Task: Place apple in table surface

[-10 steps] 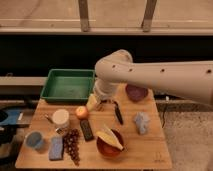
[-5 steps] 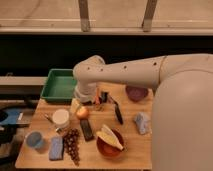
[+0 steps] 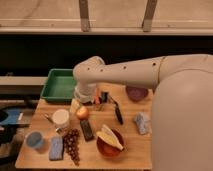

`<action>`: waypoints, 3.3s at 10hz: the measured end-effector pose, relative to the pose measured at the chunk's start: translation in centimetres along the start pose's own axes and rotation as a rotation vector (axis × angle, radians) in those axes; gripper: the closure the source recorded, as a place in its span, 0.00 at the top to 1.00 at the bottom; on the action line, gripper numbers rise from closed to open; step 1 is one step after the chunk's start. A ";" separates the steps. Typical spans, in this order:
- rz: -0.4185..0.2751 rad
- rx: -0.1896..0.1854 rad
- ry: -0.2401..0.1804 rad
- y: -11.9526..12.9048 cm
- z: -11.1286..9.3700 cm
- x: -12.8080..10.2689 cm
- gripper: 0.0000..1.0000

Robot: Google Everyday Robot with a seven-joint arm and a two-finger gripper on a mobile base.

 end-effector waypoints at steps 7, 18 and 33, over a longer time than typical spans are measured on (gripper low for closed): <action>-0.117 -0.111 -0.116 -0.1 4.7 -2.0 0.76; -0.093 -0.130 0.046 -2.6 10.5 -1.7 0.76; -0.048 -0.095 0.150 -2.4 14.1 -0.8 0.13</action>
